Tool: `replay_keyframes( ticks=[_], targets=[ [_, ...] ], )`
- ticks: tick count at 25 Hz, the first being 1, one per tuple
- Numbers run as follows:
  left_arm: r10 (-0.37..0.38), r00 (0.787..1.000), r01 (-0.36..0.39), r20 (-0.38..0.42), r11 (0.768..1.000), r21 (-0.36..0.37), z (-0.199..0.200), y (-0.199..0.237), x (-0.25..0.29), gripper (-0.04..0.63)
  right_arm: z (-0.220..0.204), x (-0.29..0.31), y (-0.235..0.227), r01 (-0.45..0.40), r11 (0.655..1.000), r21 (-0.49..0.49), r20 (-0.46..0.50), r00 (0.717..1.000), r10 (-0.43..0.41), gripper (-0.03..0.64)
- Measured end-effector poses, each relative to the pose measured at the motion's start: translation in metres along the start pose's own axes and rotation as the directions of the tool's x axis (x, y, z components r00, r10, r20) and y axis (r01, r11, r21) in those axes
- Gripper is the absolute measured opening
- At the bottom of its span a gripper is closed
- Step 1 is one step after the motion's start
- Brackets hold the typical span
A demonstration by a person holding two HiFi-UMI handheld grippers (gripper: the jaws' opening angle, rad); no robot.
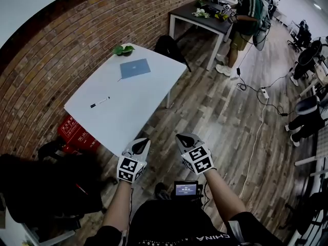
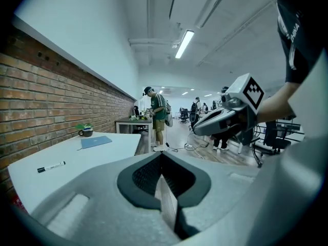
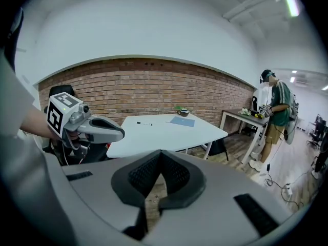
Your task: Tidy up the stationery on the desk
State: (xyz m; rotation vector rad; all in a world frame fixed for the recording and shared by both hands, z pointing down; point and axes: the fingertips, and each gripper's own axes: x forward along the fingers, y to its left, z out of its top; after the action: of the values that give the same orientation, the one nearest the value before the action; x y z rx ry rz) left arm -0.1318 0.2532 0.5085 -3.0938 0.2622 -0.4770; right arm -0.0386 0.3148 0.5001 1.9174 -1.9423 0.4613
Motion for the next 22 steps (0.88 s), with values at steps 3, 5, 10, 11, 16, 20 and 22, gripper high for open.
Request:
replay_keyframes(
  ticks=[3, 5, 10, 11, 16, 20, 22],
  targets=[
    [-0.02, 1.0, 0.02, -0.011, 1.0, 0.004, -0.003, 0.0, 0.011, 0.008, -0.003, 0.004, -0.007, 0.011, 1.0, 0.008, -0.008, 1.0, -0.011, 0.008],
    [-0.03, 0.999, 0.03, -0.02, 1.0, 0.007, -0.004, 0.0, 0.019, 0.008, -0.006, 0.007, -0.013, 0.014, 1.0, 0.015, -0.013, 1.0, -0.014, 0.008],
    [-0.027, 0.999, 0.027, -0.027, 1.0, -0.003, -0.007, 0.005, 0.041, 0.008, -0.009, 0.02, -0.033, 0.005, 1.0, 0.02, -0.016, 1.0, -0.005, 0.008],
    [-0.023, 0.999, 0.023, -0.029, 1.0, -0.006, -0.007, 0.006, 0.045, 0.008, -0.009, 0.023, -0.037, 0.001, 1.0, 0.02, -0.016, 1.0, -0.001, 0.008],
    [0.005, 0.999, -0.006, -0.043, 1.0, -0.021, -0.003, 0.019, 0.077, 0.008, -0.001, 0.042, -0.068, -0.028, 1.0, 0.015, -0.012, 1.0, 0.028, 0.008],
    [0.027, 0.998, -0.028, -0.051, 0.999, -0.026, 0.006, 0.03, 0.109, 0.008, 0.007, 0.058, -0.103, -0.048, 0.999, 0.006, -0.011, 0.999, 0.048, 0.009],
    [0.041, 0.998, -0.042, -0.052, 0.999, -0.026, 0.013, 0.037, 0.126, 0.008, 0.013, 0.066, -0.121, -0.059, 0.998, 0.001, -0.005, 0.998, 0.059, 0.008]
  ],
)
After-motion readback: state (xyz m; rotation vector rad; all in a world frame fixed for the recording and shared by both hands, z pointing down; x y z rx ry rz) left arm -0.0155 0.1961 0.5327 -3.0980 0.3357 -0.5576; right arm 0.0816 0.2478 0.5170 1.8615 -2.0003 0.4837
